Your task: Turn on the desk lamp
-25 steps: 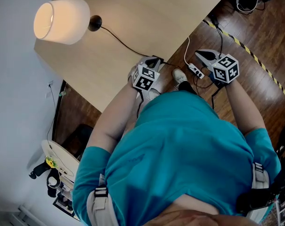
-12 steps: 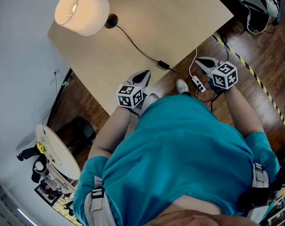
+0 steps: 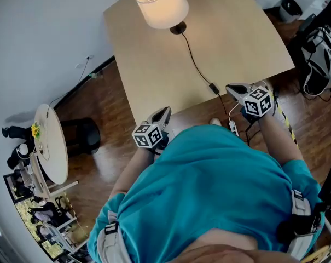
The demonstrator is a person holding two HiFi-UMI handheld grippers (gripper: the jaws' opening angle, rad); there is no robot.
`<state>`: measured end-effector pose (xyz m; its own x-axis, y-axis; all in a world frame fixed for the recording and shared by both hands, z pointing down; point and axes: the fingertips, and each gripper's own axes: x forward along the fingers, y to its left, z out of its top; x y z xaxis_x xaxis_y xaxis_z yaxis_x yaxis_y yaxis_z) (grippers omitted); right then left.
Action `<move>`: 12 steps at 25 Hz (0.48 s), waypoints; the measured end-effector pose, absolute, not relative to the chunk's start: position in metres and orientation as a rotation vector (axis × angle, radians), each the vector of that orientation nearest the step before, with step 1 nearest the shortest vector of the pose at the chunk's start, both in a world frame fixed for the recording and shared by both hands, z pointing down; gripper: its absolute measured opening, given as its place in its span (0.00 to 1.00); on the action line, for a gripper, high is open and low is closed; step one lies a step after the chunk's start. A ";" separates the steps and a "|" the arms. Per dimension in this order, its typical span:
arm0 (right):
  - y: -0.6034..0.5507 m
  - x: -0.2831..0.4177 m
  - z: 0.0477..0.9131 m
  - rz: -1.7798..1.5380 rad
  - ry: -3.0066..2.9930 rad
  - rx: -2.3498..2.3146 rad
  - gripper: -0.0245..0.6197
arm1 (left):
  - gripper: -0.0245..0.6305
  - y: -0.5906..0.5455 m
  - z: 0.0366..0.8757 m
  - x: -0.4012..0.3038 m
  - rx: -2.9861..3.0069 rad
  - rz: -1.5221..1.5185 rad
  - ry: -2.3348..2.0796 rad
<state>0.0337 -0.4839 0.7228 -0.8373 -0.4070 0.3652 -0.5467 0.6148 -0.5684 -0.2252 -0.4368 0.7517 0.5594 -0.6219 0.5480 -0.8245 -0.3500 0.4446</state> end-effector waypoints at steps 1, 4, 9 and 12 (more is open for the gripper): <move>-0.474 0.017 0.713 0.994 -2.651 0.764 0.04 | 0.04 -0.423 0.744 -0.242 2.090 0.331 -1.188; -0.434 -0.028 0.683 0.907 -2.664 0.714 0.04 | 0.04 -0.371 0.723 -0.288 2.089 0.244 -1.243; -0.342 -0.078 0.664 0.682 -2.681 0.700 0.04 | 0.04 -0.263 0.731 -0.345 2.153 0.098 -1.312; -0.242 -0.111 0.670 0.654 -2.687 0.727 0.04 | 0.04 -0.163 0.738 -0.385 2.185 0.056 -1.318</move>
